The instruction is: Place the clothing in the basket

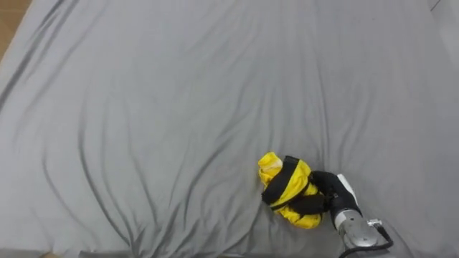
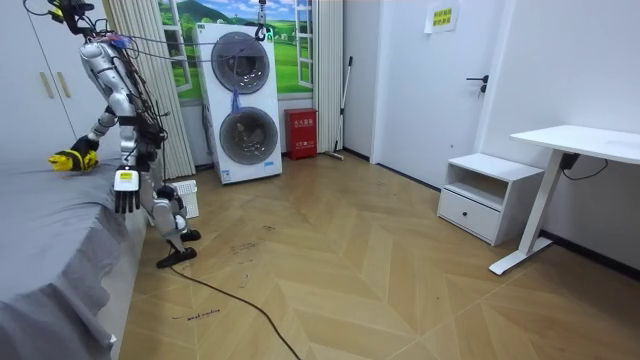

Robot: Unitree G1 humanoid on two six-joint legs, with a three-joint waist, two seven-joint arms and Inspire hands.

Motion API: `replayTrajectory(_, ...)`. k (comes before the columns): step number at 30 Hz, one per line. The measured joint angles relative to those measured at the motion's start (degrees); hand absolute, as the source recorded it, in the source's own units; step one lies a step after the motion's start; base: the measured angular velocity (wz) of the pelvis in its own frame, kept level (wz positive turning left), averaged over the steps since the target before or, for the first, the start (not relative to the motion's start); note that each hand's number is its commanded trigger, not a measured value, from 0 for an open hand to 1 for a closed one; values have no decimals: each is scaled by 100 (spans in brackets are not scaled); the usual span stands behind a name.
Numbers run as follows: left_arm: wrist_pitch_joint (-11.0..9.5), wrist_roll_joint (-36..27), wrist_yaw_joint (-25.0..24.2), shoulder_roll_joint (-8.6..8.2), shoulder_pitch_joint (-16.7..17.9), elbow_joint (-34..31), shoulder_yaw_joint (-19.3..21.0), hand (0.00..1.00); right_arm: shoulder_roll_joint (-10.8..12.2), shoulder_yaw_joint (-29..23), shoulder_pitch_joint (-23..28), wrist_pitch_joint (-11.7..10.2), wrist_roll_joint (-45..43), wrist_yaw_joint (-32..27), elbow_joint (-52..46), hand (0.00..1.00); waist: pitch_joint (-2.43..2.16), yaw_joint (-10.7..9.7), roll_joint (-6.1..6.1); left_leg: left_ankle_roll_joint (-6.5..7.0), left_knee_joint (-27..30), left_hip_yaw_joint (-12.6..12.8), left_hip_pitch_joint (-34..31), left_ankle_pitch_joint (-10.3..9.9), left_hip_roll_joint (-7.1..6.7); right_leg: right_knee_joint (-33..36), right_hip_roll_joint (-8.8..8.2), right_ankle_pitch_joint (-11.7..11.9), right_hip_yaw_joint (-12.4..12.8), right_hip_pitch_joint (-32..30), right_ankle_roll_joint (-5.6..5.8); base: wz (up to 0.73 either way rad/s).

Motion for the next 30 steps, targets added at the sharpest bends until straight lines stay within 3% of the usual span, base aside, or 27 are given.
replayTrajectory(5,1,180,12,-5,33,-144,337,0,-94,-675,531,16,137,20,-1149,100,-7,-243,-105,-3,-61,199,378,-5,12,6,5,-13,241,253,21,-23)
replayTrajectory(8,121,526,9,-10,174,-144,501,0,-267,-942,787,16,191,14,-1975,100,-12,-425,-112,-11,-85,350,516,-37,24,15,46,-12,464,299,20,-37)
replayTrajectory(11,360,640,-19,-8,218,-120,572,0,-293,-1233,923,30,300,11,-2080,100,-27,-485,-117,-29,-121,553,781,-114,113,15,120,-11,701,415,18,-38)
replayTrajectory(17,825,640,-107,-9,264,22,679,0,-293,-1537,1127,158,374,17,-2120,100,-73,-757,-3,-39,-137,982,1000,-134,187,34,188,2,1086,434,13,-34)
replayTrajectory(19,1014,642,-107,-14,270,23,807,0,-292,-1659,1231,269,381,12,-2123,100,-73,-870,-2,-52,-143,1117,1049,-142,224,34,241,28,1251,423,5,-29)
replayTrajectory(23,1239,639,-45,-15,350,23,913,0,-290,-1872,1540,357,415,-35,-2310,100,-67,-910,10,-110,-152,1443,1150,-180,316,49,352,90,1566,373,-34,-47)
replayTrajectory(26,1405,637,39,-14,450,23,914,0,-287,-1952,1777,387,625,-69,-2334,100,-55,-1139,35,-148,-128,1563,1175,-205,340,33,422,125,1700,370,-64,-24)
replayTrajectory(28,1527,638,25,-15,468,22,914,0,-278,-2068,1923,429,722,-141,-2212,100,-31,-1233,107,-164,-118,1676,1158,-216,378,42,461,151,1807,301,-80,-25)
replayTrajectory(30,1594,638,14,-15,474,21,922,0,-246,-2179,1919,497,799,-240,-2052,100,-38,-1351,161,-167,-94,1746,1069,-218,418,97,483,160,1882,162,-84,-25)
